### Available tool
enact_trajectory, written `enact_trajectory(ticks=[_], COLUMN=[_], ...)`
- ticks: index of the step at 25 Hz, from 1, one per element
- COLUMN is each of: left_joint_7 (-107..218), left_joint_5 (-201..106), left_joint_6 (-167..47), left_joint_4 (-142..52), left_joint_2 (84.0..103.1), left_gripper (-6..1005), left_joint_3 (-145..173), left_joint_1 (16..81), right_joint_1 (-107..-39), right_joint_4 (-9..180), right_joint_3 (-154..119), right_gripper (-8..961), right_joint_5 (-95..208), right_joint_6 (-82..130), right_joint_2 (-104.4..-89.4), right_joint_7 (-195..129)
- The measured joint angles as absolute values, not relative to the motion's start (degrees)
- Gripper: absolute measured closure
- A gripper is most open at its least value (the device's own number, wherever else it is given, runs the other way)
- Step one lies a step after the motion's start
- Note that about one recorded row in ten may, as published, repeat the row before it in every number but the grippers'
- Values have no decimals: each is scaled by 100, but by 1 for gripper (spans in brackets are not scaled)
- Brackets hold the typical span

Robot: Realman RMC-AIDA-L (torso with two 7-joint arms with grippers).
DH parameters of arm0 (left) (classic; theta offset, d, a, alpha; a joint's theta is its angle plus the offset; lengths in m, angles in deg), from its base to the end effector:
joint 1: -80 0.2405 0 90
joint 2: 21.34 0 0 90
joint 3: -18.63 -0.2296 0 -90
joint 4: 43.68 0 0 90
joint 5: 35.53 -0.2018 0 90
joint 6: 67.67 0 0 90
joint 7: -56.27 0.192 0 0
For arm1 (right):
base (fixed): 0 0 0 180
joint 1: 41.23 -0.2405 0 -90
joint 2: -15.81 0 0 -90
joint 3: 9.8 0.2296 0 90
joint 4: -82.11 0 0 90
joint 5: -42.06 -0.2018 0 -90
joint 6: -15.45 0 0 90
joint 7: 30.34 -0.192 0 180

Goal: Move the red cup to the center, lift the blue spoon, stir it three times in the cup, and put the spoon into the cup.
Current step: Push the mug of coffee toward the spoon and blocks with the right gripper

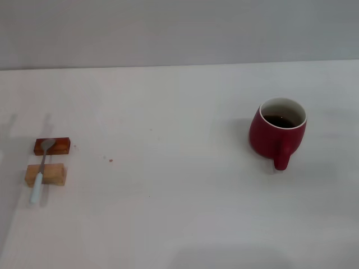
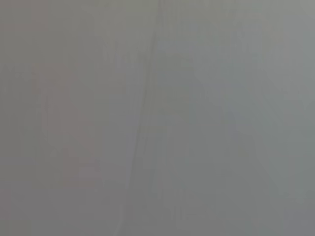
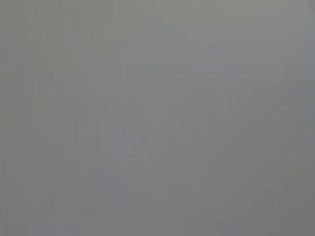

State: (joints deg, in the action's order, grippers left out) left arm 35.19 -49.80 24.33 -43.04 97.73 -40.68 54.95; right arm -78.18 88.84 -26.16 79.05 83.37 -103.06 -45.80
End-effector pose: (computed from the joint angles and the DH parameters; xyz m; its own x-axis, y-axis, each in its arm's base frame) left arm -0.2842 0.3339 0.0796 0.5352 -0.3870 0.7509 0.7894 -0.0873 -0.6076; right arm 0.3009 0.4159 0.1255 0.5924 0.3190 -0.7398 -0.8053 0.2058 -0.5561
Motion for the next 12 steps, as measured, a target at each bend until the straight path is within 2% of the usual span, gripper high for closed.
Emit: enact_trajectory(ticks=[12], left_joint_7=[3382], left_joint_5=[-4995], left_joint_6=[2141], left_joint_4=[-4341], left_joint_2=[9775], left_gripper=[186], left_joint_3=[-4030], left_joint_1=[5442], right_joint_1=[-7844], right_joint_4=[8914], right_joint_3=[-2554], right_gripper=[269], right_joint_5=[7869], right_joint_6=[8354], right_joint_2=[-10295], right_joint_7=[-4190])
